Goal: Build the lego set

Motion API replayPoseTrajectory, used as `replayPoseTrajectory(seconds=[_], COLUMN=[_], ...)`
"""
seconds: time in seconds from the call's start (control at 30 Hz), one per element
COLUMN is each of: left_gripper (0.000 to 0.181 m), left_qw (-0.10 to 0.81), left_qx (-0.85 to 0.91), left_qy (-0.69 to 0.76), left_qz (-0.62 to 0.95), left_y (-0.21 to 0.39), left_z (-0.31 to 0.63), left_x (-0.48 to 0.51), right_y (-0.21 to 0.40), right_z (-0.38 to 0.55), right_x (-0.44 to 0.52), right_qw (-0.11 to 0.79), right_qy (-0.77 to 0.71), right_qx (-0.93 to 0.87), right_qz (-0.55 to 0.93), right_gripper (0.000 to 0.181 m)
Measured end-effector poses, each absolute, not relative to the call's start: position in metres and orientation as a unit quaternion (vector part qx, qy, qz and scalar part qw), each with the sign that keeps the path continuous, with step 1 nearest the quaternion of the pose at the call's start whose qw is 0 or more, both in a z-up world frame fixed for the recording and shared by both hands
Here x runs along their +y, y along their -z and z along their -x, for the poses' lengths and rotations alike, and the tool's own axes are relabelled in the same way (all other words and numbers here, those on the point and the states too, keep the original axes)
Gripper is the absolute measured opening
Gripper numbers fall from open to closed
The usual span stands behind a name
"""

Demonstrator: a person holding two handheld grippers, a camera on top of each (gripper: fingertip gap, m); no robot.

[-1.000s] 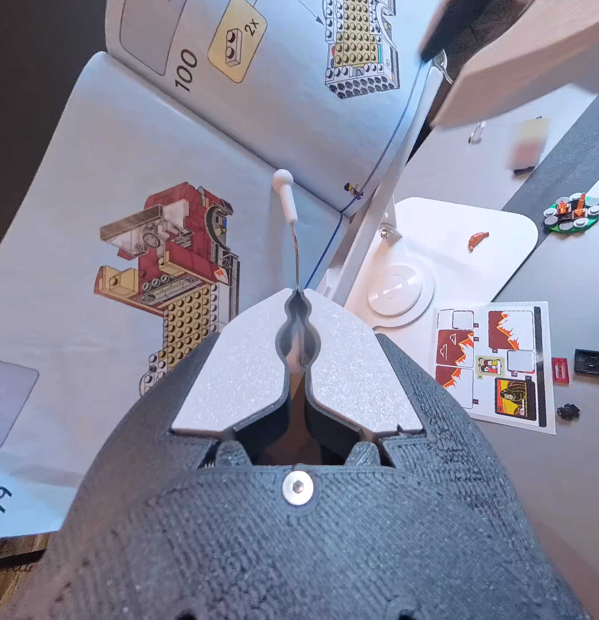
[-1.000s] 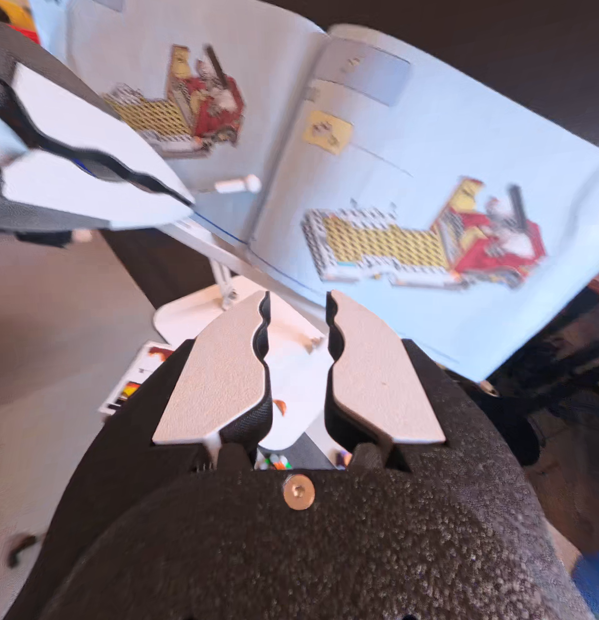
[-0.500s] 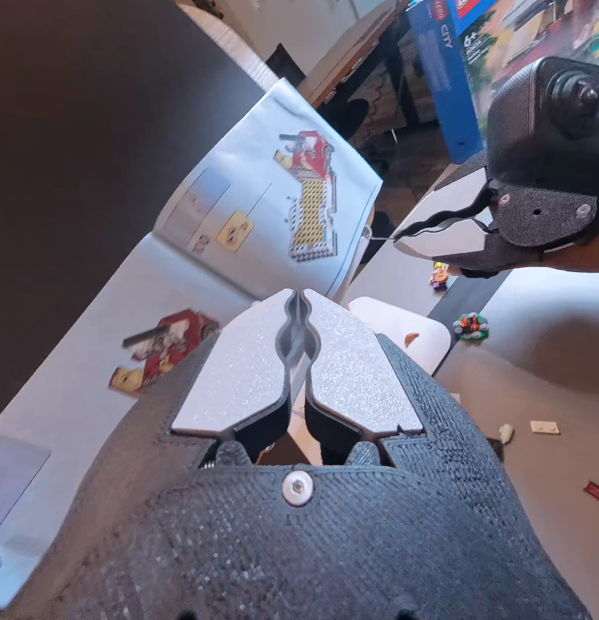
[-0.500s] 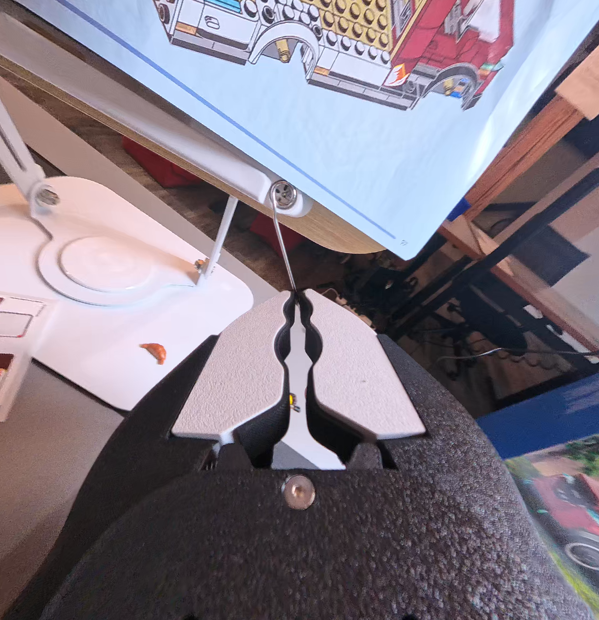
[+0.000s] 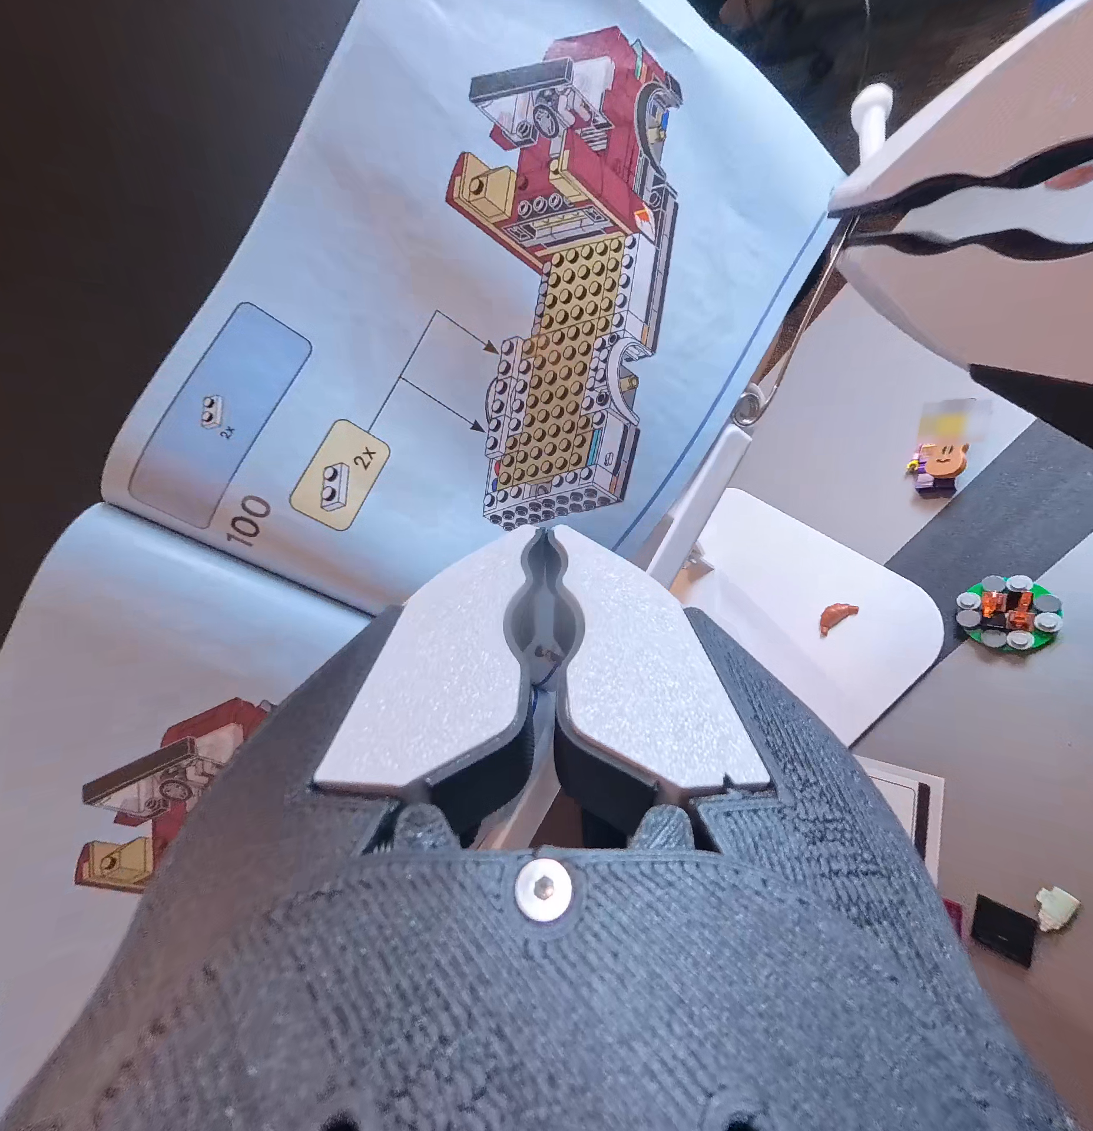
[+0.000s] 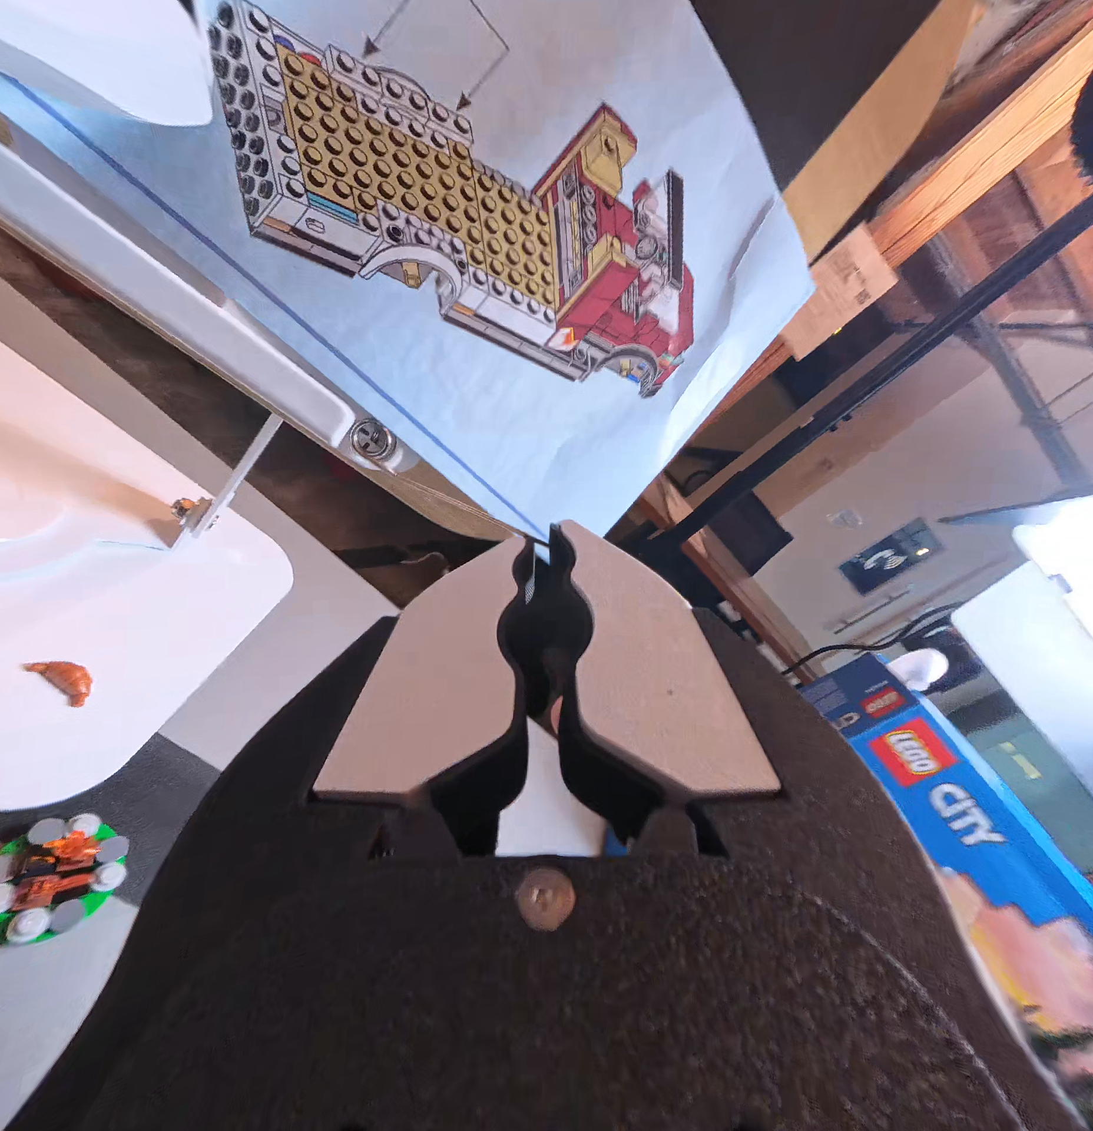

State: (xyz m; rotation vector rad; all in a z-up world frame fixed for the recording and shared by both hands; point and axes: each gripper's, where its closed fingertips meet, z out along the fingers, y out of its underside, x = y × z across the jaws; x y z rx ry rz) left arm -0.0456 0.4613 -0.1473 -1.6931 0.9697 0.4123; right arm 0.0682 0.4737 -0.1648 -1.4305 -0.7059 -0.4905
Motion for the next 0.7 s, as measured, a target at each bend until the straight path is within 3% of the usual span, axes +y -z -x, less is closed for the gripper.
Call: replayPoseTrajectory(seconds=[0.43, 0.57, 0.7], left_gripper=[0.000, 0.000, 0.000], left_qw=[0.557, 0.569, 0.605], left_qx=[0.408, 0.410, 0.384], left_qy=[-0.130, -0.102, -0.036], left_qz=[0.711, 0.706, 0.697], left_y=[0.145, 0.142, 0.132], left_z=[0.050, 0.048, 0.055], left_x=[0.457, 0.445, 0.418], right_y=[0.112, 0.105, 0.100], right_z=[0.005, 0.021, -0.004], right_x=[0.440, 0.435, 0.428], right_qw=[0.654, 0.645, 0.690], right_qy=[0.403, 0.382, 0.281], right_qx=[-0.502, -0.519, -0.442], right_qz=[0.398, 0.411, 0.500], right_gripper=[0.000, 0.000, 0.013])
